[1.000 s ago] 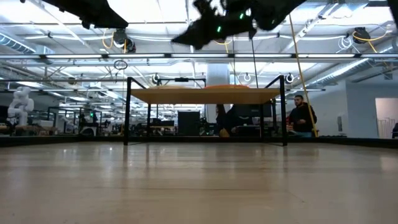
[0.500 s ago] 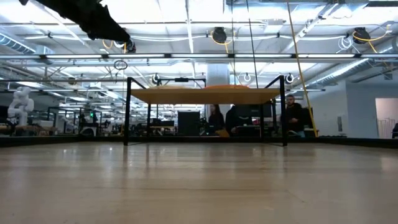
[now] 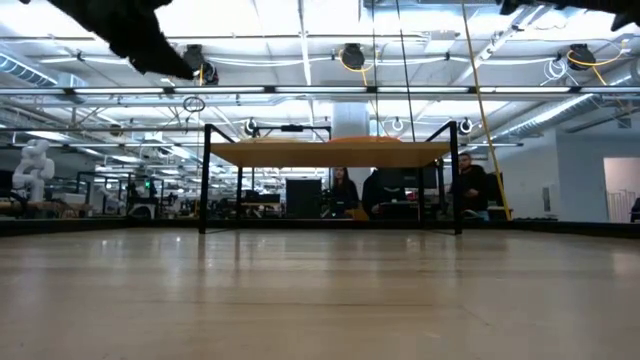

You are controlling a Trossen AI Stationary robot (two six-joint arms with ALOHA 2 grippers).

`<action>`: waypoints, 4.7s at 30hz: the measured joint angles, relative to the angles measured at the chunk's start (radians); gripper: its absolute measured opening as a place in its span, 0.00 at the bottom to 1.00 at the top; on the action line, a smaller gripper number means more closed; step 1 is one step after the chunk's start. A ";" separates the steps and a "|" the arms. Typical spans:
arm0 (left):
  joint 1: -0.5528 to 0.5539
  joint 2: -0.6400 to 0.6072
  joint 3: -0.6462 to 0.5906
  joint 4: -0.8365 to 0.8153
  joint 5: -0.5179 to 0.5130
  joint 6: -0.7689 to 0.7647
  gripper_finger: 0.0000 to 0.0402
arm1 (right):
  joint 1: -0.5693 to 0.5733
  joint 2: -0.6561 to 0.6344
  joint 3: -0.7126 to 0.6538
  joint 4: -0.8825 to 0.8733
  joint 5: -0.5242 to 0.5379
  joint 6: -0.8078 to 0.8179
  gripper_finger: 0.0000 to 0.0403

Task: Place and stack plates onto a shelf
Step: Stack the pink plate on the green plate on the shelf

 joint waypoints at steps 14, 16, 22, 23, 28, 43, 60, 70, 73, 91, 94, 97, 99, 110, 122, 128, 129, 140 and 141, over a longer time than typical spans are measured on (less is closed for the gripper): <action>-0.042 0.089 0.000 -0.153 -0.001 -0.039 0.26 | 0.013 -0.081 -0.063 0.001 -0.003 -0.007 0.28; -0.042 0.089 0.000 -0.153 -0.001 -0.040 0.26 | 0.013 -0.081 -0.063 0.001 -0.003 -0.007 0.28; -0.046 0.098 0.000 -0.180 0.011 -0.082 0.26 | 0.013 -0.081 -0.063 0.000 -0.004 -0.007 0.28; -0.050 0.101 0.000 -0.190 0.015 -0.092 0.26 | 0.013 -0.081 -0.063 0.000 -0.004 -0.007 0.28; -0.080 0.133 0.000 -0.221 0.016 -0.136 0.32 | 0.013 -0.081 -0.063 0.000 -0.004 -0.007 0.28; -0.144 0.205 0.000 -0.233 0.064 -0.266 0.54 | 0.013 -0.080 -0.063 0.000 -0.004 -0.007 0.28; -0.089 0.267 -0.010 -0.457 0.236 -0.340 0.54 | 0.013 -0.080 -0.063 0.000 -0.004 -0.007 0.28; 0.002 0.305 -0.087 -0.449 0.350 -0.338 0.54 | 0.013 -0.080 -0.063 0.000 -0.004 -0.007 0.28; 0.010 0.305 -0.088 -0.405 0.351 -0.410 0.54 | 0.013 -0.080 -0.063 0.000 -0.004 -0.008 0.28; -0.041 0.305 -0.088 -0.386 0.328 -0.524 0.54 | 0.013 -0.080 -0.063 0.000 -0.004 -0.007 0.28; -0.054 0.305 -0.088 -0.386 0.328 -0.537 0.54 | 0.013 -0.080 -0.063 0.000 -0.004 -0.007 0.28; -0.070 0.304 -0.093 -0.381 0.328 -0.559 0.54 | 0.013 -0.080 -0.063 0.000 -0.004 -0.007 0.28; -0.079 0.304 -0.112 -0.373 0.328 -0.581 0.54 | 0.013 -0.080 -0.063 0.000 -0.004 -0.007 0.28; -0.222 0.304 -0.238 -0.117 0.557 -0.656 0.54 | 0.013 -0.080 -0.063 0.000 -0.004 -0.007 0.28; -0.381 0.304 -0.266 -0.066 0.504 -0.730 0.54 | 0.013 -0.080 -0.063 0.000 -0.004 -0.007 0.28; -0.417 0.319 -0.277 -0.041 0.504 -0.757 0.54 | 0.013 -0.080 -0.063 0.000 -0.004 -0.008 0.28; -0.423 0.327 -0.277 -0.042 0.504 -0.763 0.54 | 0.013 -0.080 -0.063 0.000 -0.004 -0.007 0.28; -0.455 0.458 -0.269 0.008 0.502 -0.785 0.51 | 0.013 -0.081 -0.063 0.000 -0.004 -0.008 0.28; -0.455 0.454 -0.269 0.003 0.500 -0.781 0.49 | 0.013 -0.081 -0.063 0.000 -0.004 -0.007 0.28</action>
